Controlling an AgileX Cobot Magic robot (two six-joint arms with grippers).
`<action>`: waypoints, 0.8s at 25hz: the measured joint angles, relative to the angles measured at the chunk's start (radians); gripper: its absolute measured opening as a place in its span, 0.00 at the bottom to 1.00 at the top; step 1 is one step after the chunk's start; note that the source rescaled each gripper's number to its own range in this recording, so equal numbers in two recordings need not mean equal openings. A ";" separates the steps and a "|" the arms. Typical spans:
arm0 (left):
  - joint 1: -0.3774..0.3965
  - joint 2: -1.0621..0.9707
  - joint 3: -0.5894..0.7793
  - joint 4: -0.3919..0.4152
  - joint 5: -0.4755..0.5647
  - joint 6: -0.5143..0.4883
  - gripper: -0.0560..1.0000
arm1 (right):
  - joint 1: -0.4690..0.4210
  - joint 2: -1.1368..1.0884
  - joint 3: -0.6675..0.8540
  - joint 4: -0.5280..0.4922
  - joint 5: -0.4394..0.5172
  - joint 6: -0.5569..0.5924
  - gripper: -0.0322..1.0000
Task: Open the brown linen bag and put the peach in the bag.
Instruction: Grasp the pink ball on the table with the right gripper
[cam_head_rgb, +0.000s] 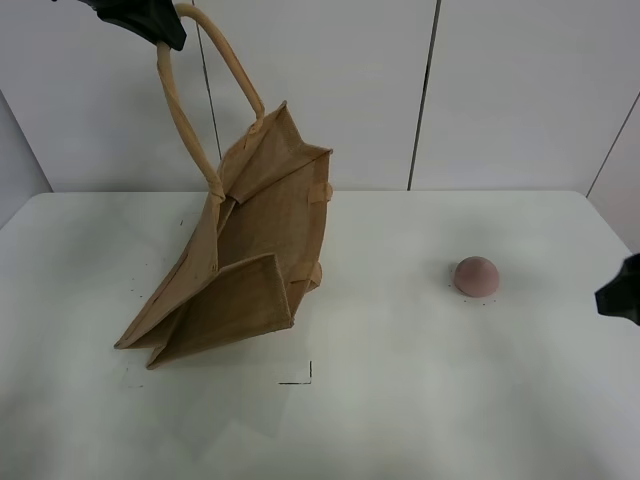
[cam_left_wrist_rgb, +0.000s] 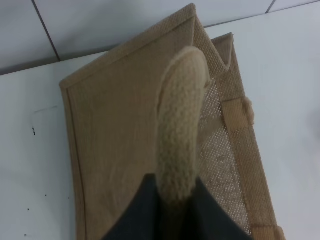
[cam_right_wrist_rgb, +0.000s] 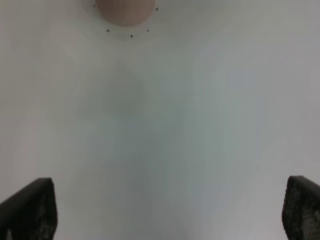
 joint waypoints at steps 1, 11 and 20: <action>0.000 0.000 0.000 0.000 0.000 0.000 0.06 | 0.000 0.080 -0.028 0.000 -0.005 0.000 1.00; 0.000 0.000 0.000 -0.003 0.000 0.000 0.06 | 0.000 0.716 -0.425 0.005 -0.010 -0.021 1.00; 0.000 0.000 0.000 -0.003 0.000 0.000 0.06 | 0.077 1.011 -0.714 0.020 0.021 -0.028 1.00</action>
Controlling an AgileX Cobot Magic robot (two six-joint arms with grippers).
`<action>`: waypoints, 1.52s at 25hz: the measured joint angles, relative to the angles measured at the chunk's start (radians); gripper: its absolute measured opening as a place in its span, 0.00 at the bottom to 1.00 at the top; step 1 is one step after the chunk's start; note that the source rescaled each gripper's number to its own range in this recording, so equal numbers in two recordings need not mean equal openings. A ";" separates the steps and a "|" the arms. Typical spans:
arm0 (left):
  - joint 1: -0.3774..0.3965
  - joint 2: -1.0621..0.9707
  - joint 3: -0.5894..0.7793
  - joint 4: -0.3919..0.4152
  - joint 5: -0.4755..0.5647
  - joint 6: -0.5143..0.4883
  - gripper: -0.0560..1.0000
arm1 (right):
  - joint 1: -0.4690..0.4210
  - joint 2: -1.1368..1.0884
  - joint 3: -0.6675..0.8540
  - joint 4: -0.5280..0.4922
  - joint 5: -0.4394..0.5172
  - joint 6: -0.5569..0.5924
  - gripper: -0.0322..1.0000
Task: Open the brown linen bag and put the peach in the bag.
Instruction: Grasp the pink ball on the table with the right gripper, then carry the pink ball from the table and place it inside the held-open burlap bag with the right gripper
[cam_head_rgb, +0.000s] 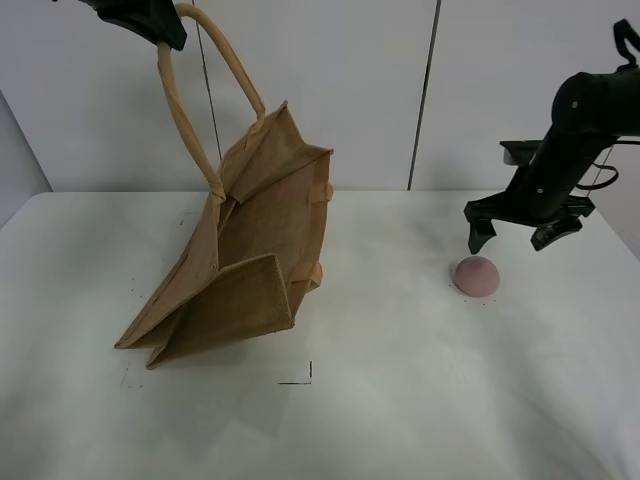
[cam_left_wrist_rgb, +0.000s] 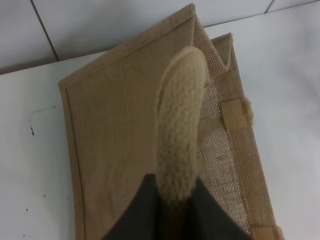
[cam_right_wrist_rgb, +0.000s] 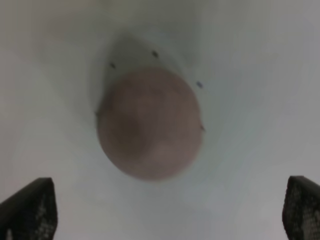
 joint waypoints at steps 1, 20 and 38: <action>0.000 0.000 0.000 0.000 0.000 0.000 0.06 | 0.009 0.024 -0.019 0.002 -0.001 0.000 1.00; 0.000 0.000 0.000 0.000 0.000 0.000 0.06 | 0.016 0.220 -0.049 0.010 -0.087 0.003 0.51; 0.000 -0.001 0.000 0.000 0.000 0.000 0.05 | 0.016 -0.024 -0.241 0.265 0.062 -0.186 0.03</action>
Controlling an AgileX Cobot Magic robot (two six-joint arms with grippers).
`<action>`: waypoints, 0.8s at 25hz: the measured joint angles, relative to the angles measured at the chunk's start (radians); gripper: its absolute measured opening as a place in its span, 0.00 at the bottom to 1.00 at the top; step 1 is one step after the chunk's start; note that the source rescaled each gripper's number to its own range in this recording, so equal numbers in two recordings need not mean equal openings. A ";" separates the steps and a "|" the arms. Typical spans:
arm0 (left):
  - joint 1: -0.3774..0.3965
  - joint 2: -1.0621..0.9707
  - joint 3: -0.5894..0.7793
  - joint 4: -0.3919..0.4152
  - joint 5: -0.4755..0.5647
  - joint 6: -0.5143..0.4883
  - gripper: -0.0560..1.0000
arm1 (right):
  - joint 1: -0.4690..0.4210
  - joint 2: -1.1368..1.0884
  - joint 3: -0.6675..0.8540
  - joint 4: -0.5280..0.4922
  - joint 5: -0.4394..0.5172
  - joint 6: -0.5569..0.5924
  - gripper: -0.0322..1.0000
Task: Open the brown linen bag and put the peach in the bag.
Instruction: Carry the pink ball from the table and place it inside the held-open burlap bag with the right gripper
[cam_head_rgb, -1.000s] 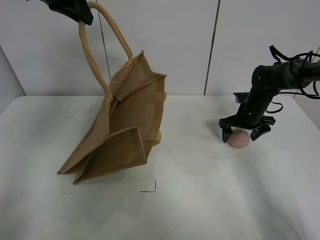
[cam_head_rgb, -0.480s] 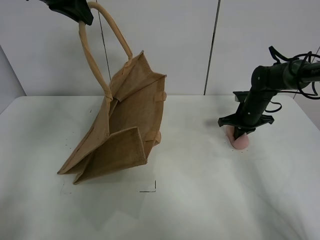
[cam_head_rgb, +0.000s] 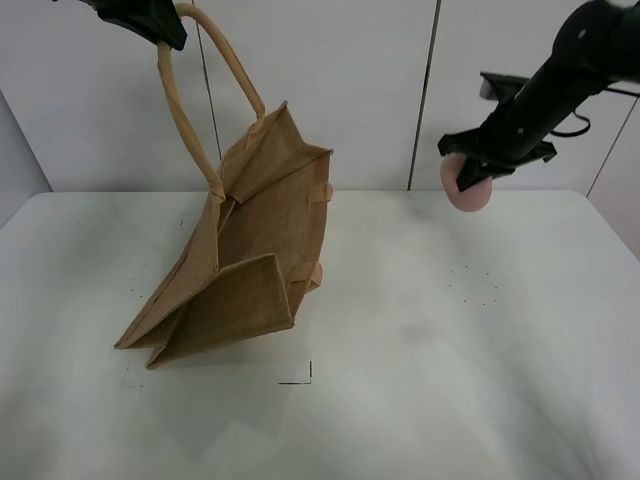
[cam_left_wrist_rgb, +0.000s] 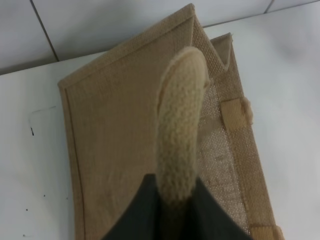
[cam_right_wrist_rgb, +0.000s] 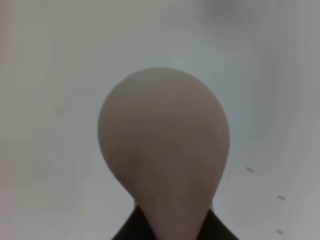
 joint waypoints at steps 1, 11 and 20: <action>0.000 0.000 0.000 0.000 0.000 0.000 0.05 | 0.002 -0.020 -0.008 0.031 0.011 -0.016 0.03; 0.000 0.000 0.000 0.000 0.000 0.001 0.05 | 0.242 -0.070 -0.021 0.204 -0.049 -0.174 0.03; 0.000 0.000 0.000 0.000 0.000 0.002 0.05 | 0.418 0.084 -0.021 0.347 -0.229 -0.457 0.03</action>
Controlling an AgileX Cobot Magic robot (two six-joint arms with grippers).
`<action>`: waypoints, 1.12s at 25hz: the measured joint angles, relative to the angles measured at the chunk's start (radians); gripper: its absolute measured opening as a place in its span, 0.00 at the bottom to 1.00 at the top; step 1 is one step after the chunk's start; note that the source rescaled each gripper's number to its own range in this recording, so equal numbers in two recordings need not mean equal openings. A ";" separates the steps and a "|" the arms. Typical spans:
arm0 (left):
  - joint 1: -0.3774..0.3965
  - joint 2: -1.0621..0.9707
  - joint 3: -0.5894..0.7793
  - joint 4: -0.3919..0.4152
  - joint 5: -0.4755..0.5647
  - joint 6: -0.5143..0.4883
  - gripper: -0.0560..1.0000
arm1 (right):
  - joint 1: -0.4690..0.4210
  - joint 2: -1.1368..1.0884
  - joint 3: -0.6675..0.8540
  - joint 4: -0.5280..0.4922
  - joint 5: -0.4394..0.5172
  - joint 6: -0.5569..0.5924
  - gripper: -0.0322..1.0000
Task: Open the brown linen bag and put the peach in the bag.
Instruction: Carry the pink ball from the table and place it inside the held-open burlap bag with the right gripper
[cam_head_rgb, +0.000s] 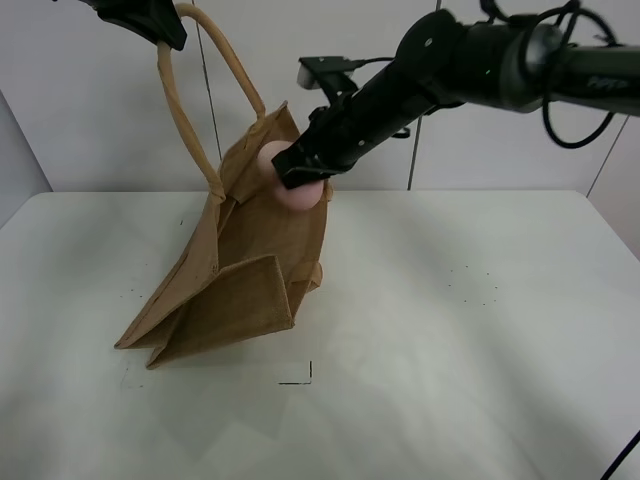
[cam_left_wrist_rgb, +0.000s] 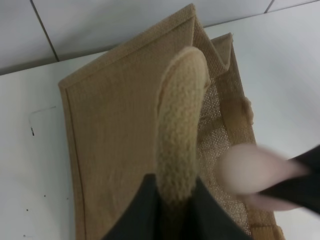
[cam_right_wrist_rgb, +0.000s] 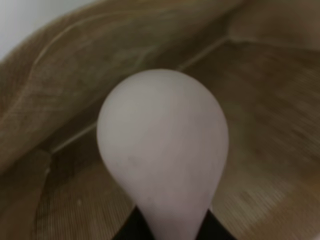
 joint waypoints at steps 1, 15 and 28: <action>0.000 0.000 0.000 0.000 0.000 0.000 0.05 | 0.011 0.025 0.000 0.024 -0.017 -0.029 0.03; 0.000 0.000 0.000 -0.001 0.000 0.000 0.05 | 0.097 0.266 0.000 0.384 -0.292 -0.340 0.03; 0.000 0.000 0.000 -0.001 0.000 0.000 0.05 | 0.117 0.283 -0.002 0.320 -0.299 -0.308 0.93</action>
